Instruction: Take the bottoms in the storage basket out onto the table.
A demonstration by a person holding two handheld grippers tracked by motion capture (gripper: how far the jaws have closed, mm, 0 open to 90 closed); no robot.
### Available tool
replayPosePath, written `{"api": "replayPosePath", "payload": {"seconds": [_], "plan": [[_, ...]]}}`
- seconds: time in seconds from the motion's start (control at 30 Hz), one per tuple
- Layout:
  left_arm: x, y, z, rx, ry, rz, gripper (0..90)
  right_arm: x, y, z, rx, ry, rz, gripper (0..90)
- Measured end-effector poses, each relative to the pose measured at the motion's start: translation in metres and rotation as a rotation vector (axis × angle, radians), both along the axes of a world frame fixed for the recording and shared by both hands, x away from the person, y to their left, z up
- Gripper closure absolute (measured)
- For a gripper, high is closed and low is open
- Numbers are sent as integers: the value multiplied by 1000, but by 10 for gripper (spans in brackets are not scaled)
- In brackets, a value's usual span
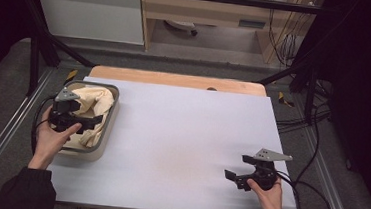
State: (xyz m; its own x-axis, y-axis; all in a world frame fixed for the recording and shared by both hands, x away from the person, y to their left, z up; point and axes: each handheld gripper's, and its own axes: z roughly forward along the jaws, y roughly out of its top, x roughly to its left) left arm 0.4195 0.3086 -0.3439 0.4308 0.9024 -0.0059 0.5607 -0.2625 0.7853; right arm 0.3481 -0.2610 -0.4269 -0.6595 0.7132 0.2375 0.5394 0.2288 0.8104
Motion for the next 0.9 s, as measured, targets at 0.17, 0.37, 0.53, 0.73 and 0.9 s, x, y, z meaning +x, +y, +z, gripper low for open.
{"api": "replayPosePath", "payload": {"seconds": [0.17,0.37,0.53,0.73,0.9], "plan": [[10,-1,-2,13,12,18,57,0,0,1,2,-2,-1,5],[20,2,-5,12,19,53,65,0,0,0,1,-3,0,5],[28,2,-7,25,32,73,77,0,0,0,2,-1,-2,5],[38,2,-8,33,42,101,99,0,0,0,1,-1,-1,5],[46,-3,-9,46,53,100,106,0,0,0,0,-1,-2,5]]}}
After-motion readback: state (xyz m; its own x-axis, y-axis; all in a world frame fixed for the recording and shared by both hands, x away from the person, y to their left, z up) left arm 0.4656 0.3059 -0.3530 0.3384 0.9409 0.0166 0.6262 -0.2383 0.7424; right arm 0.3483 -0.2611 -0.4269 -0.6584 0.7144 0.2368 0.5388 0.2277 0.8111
